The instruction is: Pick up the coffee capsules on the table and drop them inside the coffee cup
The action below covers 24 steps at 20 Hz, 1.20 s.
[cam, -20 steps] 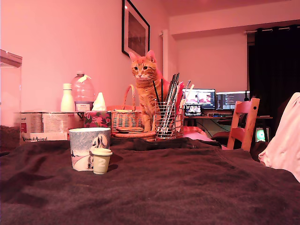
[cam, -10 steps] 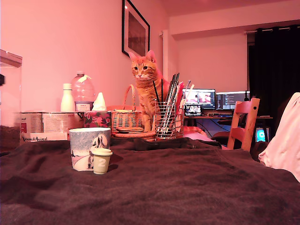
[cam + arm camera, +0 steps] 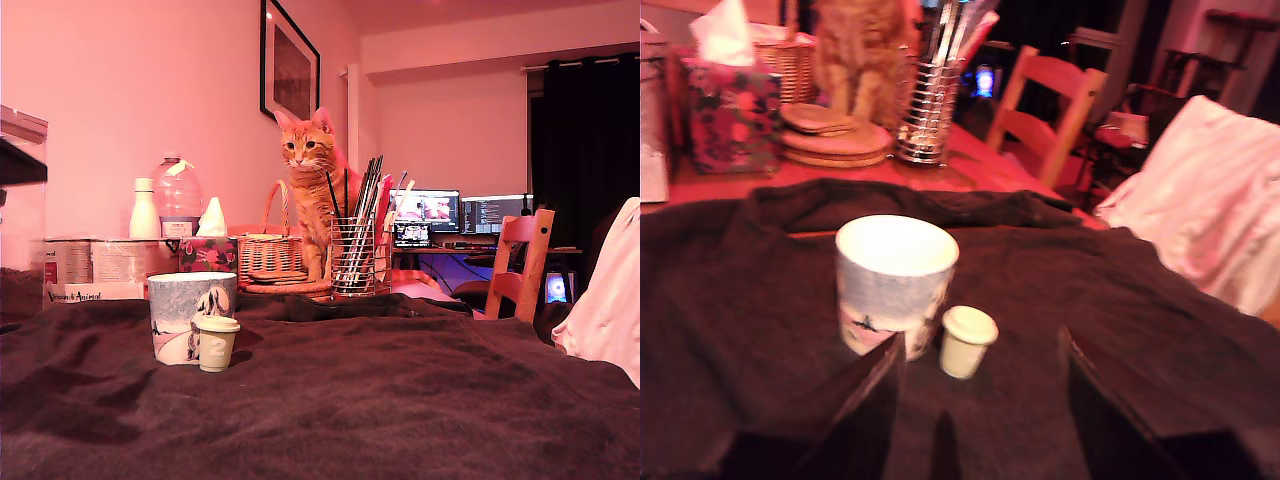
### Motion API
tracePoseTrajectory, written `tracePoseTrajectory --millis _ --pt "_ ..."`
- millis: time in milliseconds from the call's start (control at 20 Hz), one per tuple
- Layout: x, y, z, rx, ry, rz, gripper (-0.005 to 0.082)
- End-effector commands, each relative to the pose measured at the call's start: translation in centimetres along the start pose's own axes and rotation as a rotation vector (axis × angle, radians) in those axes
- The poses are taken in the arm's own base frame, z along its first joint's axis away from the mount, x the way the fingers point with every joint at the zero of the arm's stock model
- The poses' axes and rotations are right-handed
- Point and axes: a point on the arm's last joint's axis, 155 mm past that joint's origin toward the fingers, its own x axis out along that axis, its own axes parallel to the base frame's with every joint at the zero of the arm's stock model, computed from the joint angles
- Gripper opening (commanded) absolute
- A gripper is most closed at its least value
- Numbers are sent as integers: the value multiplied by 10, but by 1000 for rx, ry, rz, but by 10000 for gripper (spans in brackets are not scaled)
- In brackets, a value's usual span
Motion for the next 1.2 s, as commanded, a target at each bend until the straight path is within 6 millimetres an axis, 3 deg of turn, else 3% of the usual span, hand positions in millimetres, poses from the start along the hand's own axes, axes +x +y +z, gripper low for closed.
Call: tracePoseTrajectory --millis 0,600,1150 --pt "2 1 -5 16 5 2 445" --pt "23 9 -14 47 25 27 445" --pt "45 12 -45 48 93 21 445"
